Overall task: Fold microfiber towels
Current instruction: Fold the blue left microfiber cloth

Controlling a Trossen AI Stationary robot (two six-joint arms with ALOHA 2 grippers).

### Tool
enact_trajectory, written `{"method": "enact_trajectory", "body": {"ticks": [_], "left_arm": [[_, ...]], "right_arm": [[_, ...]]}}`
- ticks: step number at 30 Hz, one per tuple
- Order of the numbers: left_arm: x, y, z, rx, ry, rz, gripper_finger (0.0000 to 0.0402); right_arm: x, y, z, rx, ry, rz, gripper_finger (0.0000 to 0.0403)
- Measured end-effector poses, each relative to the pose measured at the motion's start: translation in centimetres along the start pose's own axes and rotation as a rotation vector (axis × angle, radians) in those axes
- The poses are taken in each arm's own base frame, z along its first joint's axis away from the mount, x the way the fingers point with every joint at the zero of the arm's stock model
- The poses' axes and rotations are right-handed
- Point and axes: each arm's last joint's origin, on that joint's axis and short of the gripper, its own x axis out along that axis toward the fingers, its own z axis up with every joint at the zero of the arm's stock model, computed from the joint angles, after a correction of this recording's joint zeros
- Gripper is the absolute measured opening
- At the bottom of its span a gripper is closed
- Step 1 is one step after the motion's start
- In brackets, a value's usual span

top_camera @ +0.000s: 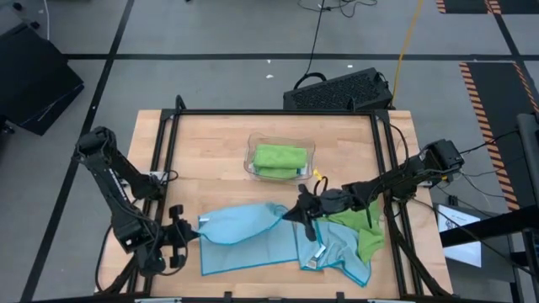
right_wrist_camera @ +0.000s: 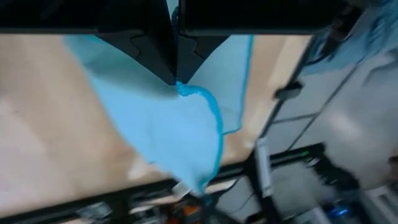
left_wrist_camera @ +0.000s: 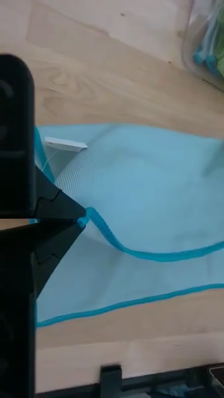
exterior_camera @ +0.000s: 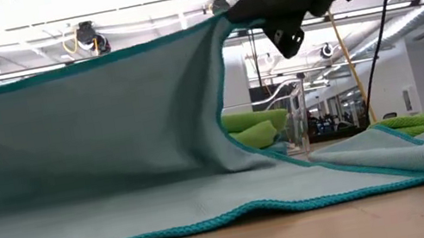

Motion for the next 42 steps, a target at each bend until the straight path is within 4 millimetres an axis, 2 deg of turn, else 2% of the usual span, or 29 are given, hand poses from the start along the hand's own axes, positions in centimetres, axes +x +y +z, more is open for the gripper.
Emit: {"method": "enact_trajectory", "body": {"ticks": [5,11,16,20,28,42], "left_arm": [[0.0,-0.2,-0.1,-0.061,0.002,-0.007,0.0008],[0.0,-0.5,0.0,-0.125,-0.006,-0.035,0.0008],[0.0,-0.6,-0.1,-0.033,0.034,-0.065,0.0008],[0.2,-0.6,-0.4,-0.001,0.063,-0.08,0.0008],[1.9,-0.4,-2.4,-0.06,0.095,-0.135,0.0008],[2.1,-1.2,-2.1,-0.078,0.05,-0.224,0.0008]], "right_arm": [[0.0,0.1,-0.6,0.046,0.087,0.075,0.0],[-0.1,-0.1,-1.1,0.072,0.147,0.054,0.0],[-0.1,0.1,-1.4,0.094,0.172,0.073,0.0],[-0.2,0.3,-1.5,0.094,0.176,0.083,0.0],[-0.2,0.9,-1.7,0.087,0.183,0.099,0.0],[-0.2,1.5,-1.8,0.185,0.166,0.094,0.0]]}}
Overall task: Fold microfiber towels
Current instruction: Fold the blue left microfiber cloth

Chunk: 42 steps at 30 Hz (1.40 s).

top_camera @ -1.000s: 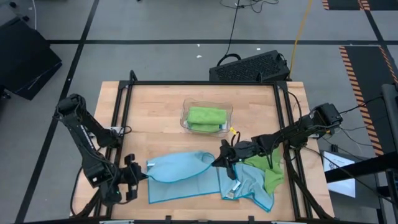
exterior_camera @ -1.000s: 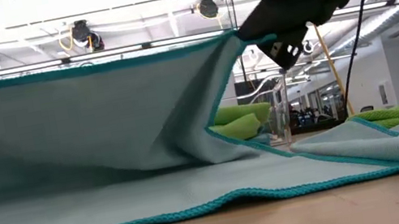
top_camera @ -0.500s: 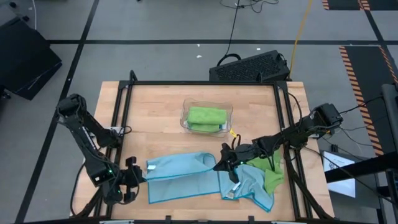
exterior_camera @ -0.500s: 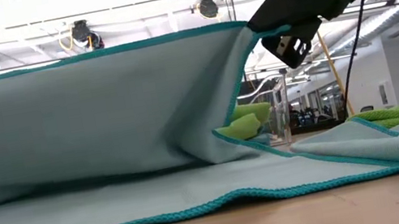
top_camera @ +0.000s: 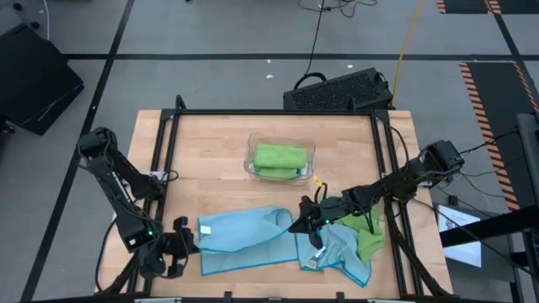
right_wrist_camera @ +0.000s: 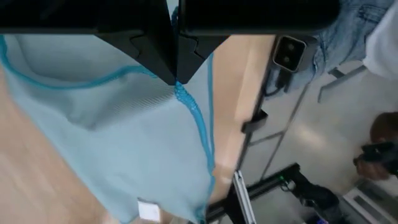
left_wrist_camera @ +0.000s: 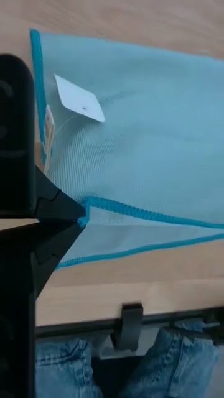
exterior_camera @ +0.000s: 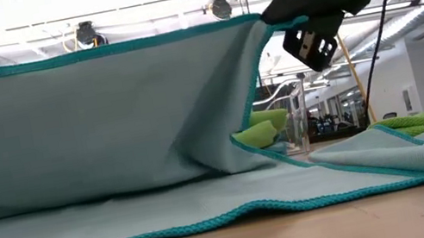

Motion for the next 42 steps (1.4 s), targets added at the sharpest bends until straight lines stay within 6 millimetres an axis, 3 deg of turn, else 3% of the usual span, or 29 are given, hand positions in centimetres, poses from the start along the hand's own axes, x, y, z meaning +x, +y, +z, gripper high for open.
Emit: {"method": "enact_trajectory", "body": {"ticks": [19,42], "left_arm": [[1.8,-0.9,-0.7,-0.018,0.005,0.007,0.0008],[3.3,-1.8,-1.4,-0.089,0.001,-0.016,0.0008]], "right_arm": [[0.9,0.4,-2.2,0.057,0.097,-0.012,0.0],[0.9,0.6,-2.1,0.068,0.054,-0.039,0.0023]]}}
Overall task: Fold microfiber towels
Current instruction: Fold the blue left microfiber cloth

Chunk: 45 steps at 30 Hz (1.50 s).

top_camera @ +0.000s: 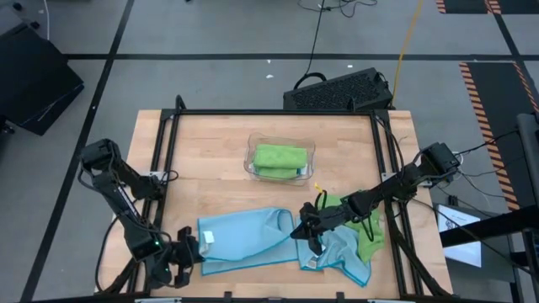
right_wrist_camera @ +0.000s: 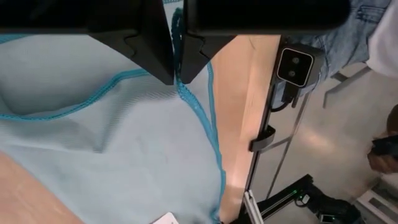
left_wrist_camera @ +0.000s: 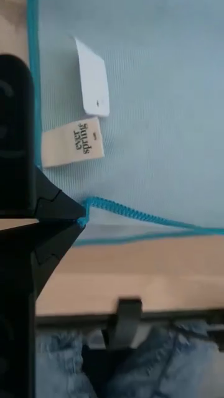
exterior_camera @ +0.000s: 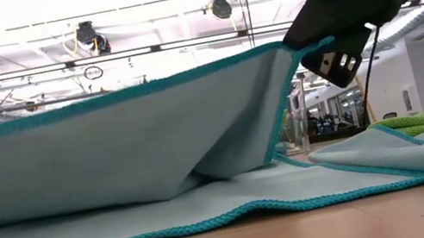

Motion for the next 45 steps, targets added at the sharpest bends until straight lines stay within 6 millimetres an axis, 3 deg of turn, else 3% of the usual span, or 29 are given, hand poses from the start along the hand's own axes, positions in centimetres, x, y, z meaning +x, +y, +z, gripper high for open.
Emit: {"method": "enact_trajectory", "body": {"ticks": [5,14,19,25,32,38,45], "left_arm": [[0.1,-0.7,0.3,-0.046,-0.044,-0.059,0.0019],[1.2,-1.1,-0.1,-0.086,-0.043,-0.064,0.0134],[1.1,-1.2,-0.2,-0.069,0.0,-0.088,0.0173],[0.3,-1.2,0.7,0.037,-0.104,-0.072,0.0181],[1.7,0.8,2.6,0.137,-0.292,0.128,0.0182],[3.5,3.6,4.0,0.048,-0.24,0.2,0.0182],[4.3,4.5,3.9,0.063,-0.205,0.155,0.0182]], "right_arm": [[0.0,0.0,0.0,-0.016,0.0,0.0,0.0032],[0.0,-0.2,-0.3,-0.024,0.029,-0.018,0.0091],[0.0,-0.2,-0.3,-0.024,0.033,-0.021,0.0129],[0.0,-0.4,-0.1,0.013,-0.03,-0.086,0.0145],[0.0,-0.5,0.1,0.05,-0.075,-0.129,0.0146],[2.8,-1.0,-0.4,0.13,-0.061,-0.195,0.0146],[5.0,-1.8,-0.3,0.184,-0.014,-0.237,0.0146]]}}
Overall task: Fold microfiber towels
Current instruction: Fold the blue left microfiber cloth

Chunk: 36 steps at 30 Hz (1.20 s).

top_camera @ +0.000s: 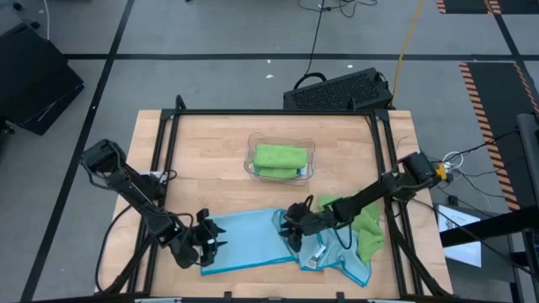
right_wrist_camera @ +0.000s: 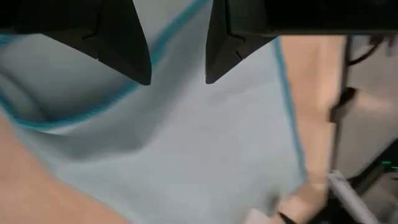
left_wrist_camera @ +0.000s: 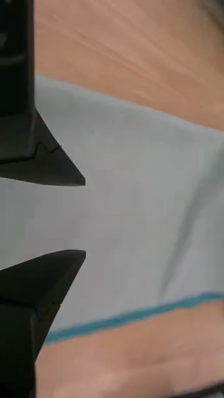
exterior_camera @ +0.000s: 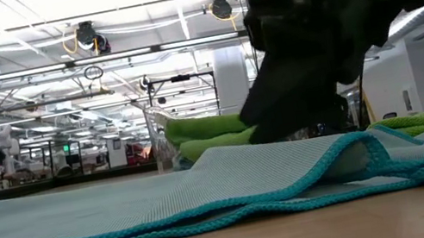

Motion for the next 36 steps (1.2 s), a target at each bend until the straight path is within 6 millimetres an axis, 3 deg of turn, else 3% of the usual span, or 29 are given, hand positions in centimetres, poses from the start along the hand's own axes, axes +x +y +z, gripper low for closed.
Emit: {"method": "enact_trajectory", "body": {"ticks": [8,17,22,29,36], "left_arm": [[0.4,1.6,-1.8,-0.06,0.029,0.039,0.0182],[0.8,3.2,-3.6,-0.12,0.058,0.016,0.0181],[0.8,3.5,-4.0,-0.131,0.071,0.008,0.0181],[0.7,3.5,-4.3,-0.124,0.08,0.004,0.0181],[0.1,3.0,-5.0,-0.104,0.11,-0.026,0.0181]], "right_arm": [[0.2,-1.2,0.5,0.06,0.013,-0.072,0.0146],[1.7,-1.8,-0.3,0.066,-0.008,-0.067,0.0142],[1.7,-1.9,-0.3,0.048,-0.008,-0.075,0.0107],[1.5,-2.0,-0.1,-0.017,0.02,-0.074,0.0014],[-0.3,-1.7,0.6,-0.036,0.064,-0.116,0.0007]]}}
